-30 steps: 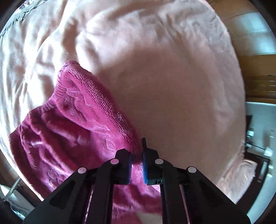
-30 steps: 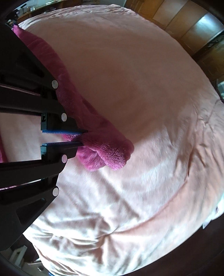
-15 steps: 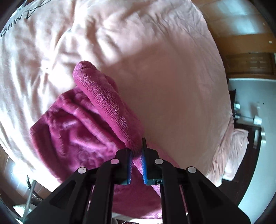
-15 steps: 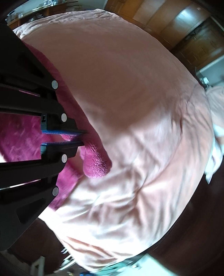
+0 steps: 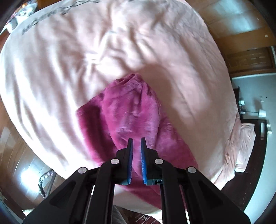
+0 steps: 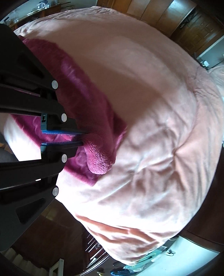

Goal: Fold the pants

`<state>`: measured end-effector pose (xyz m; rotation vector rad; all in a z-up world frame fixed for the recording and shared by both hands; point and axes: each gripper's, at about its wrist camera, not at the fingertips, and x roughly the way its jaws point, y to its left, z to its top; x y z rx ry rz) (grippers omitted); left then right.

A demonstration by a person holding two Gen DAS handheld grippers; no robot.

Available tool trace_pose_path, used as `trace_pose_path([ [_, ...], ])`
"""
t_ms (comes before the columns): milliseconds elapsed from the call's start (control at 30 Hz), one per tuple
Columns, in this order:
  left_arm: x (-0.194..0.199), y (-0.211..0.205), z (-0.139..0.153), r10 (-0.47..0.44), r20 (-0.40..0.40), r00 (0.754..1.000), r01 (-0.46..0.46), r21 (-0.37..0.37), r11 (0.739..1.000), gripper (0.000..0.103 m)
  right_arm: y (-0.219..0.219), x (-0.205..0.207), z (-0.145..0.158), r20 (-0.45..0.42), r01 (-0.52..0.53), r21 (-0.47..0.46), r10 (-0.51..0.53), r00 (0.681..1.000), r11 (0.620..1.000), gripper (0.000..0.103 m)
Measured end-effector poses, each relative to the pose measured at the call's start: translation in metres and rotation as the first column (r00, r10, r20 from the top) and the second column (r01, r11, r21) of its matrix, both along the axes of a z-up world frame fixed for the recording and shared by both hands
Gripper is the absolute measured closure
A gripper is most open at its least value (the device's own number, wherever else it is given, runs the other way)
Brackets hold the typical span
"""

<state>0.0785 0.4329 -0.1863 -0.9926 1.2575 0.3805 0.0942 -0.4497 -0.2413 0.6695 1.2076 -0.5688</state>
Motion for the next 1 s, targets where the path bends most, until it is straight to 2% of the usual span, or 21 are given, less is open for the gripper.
trace_pose_path([
  [100,-0.019,-0.005,-0.011,-0.006,-0.004,1.000,0.006,-0.014,1.000,0.095,0.001,-0.009,-0.019,-0.033,-0.026,-0.024,0.025,0.999,0.999,0.097],
  [200,-0.031,-0.011,-0.021,0.012,0.007,1.000,-0.012,-0.016,1.000,0.093,-0.003,-0.018,-0.035,-0.047,-0.021,-0.004,0.021,0.999,1.000,0.097],
  [267,-0.038,-0.013,-0.035,0.045,0.012,0.999,-0.044,-0.035,0.998,0.073,-0.004,-0.020,-0.040,-0.053,-0.030,-0.005,0.029,0.998,1.000,0.097],
  [300,-0.041,-0.013,-0.042,0.068,0.020,0.997,-0.067,-0.044,0.997,0.046,-0.003,-0.020,-0.042,-0.055,-0.037,-0.008,0.037,0.998,0.999,0.097],
  [333,-0.044,-0.012,-0.049,0.101,0.037,0.994,-0.099,-0.047,0.994,0.036,-0.002,-0.019,-0.042,-0.057,-0.047,-0.013,0.046,0.997,0.999,0.097],
  [467,-0.042,-0.008,-0.074,0.194,0.079,0.978,-0.188,-0.082,0.979,0.035,0.003,-0.014,-0.044,-0.074,-0.089,-0.037,0.086,0.994,0.995,0.097],
  [567,-0.036,-0.001,-0.093,0.255,0.106,0.961,-0.246,-0.083,0.966,0.029,0.006,-0.011,-0.044,-0.087,-0.110,-0.050,0.106,0.991,0.993,0.097],
  [633,-0.029,0.003,-0.107,0.261,0.113,0.959,-0.257,-0.049,0.965,0.028,0.007,-0.009,-0.043,-0.092,-0.121,-0.058,0.115,0.989,0.991,0.097],
  [767,-0.018,0.010,-0.130,0.263,0.111,0.958,-0.261,-0.034,0.965,0.029,0.007,-0.007,-0.045,-0.103,-0.123,-0.062,0.116,0.988,0.990,0.097],
  [867,-0.013,0.015,-0.139,0.279,0.131,0.951,-0.274,-0.055,0.960,0.032,0.007,-0.005,-0.045,-0.107,-0.125,-0.068,0.117,0.987,0.990,0.097],
  [967,-0.008,0.018,-0.144,0.284,0.139,0.949,-0.274,-0.090,0.958,0.049,0.006,-0.004,-0.046,-0.113,-0.123,-0.068,0.115,0.987,0.990,0.097],
  [1000,-0.006,0.018,-0.145,0.281,0.136,0.950,-0.269,-0.099,0.958,0.058,0.005,-0.004,-0.046,-0.116,-0.118,-0.066,0.110,0.987,0.991,0.097],
])
